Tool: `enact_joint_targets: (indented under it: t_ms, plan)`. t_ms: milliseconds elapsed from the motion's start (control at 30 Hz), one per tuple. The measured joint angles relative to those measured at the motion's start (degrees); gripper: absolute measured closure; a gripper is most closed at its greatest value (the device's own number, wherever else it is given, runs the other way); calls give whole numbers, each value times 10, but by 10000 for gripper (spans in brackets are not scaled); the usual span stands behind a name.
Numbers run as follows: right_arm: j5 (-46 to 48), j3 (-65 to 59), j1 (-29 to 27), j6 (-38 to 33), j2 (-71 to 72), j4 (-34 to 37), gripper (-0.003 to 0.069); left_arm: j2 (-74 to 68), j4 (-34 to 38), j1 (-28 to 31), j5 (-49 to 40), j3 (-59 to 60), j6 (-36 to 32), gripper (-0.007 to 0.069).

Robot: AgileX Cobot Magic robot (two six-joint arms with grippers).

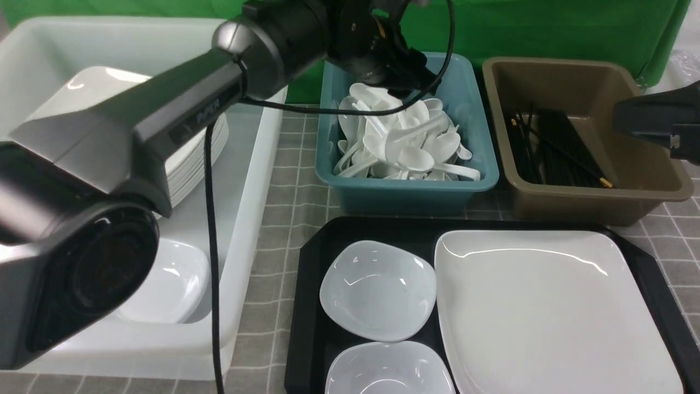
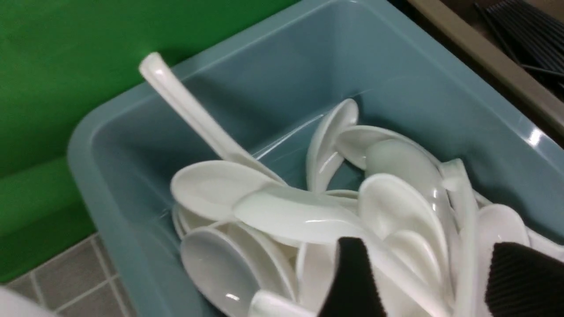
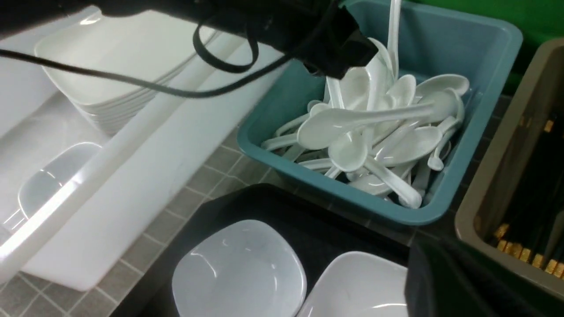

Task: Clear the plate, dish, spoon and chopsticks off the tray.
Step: Use the left arm to grab a small plate from the dinner plate

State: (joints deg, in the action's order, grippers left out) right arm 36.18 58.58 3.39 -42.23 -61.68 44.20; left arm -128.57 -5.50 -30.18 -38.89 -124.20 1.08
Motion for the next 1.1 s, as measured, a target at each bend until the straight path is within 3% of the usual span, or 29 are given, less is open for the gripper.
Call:
enact_joint_targets:
  t_ms: [100,133,233,267,367,467,533,667,833,1100]
  plan:
    - [11,0,0,-1,0,1,622,27,-13,0,-53,0,37,116]
    - [22,0,0,-3,0,1,622,57,-8,-1,-116,0,40,117]
    - [35,0,0,-4,0,2,622,91,17,-1,-198,0,24,186]
    - [42,0,0,-4,0,2,622,113,41,-1,-253,1,5,298]
    - [53,0,0,6,1,2,622,153,92,-2,-295,42,-21,534]
    - [69,0,0,12,1,3,622,195,133,-11,-303,137,-31,609]
    - [87,0,0,12,1,3,622,212,138,-19,-304,195,-32,619]
    - [117,0,0,6,1,3,622,226,137,-45,-292,314,-37,622]
    - [133,0,0,6,1,3,622,216,77,-62,-169,402,-11,576]
    - [133,0,0,6,1,3,622,184,15,-62,2,416,9,282]
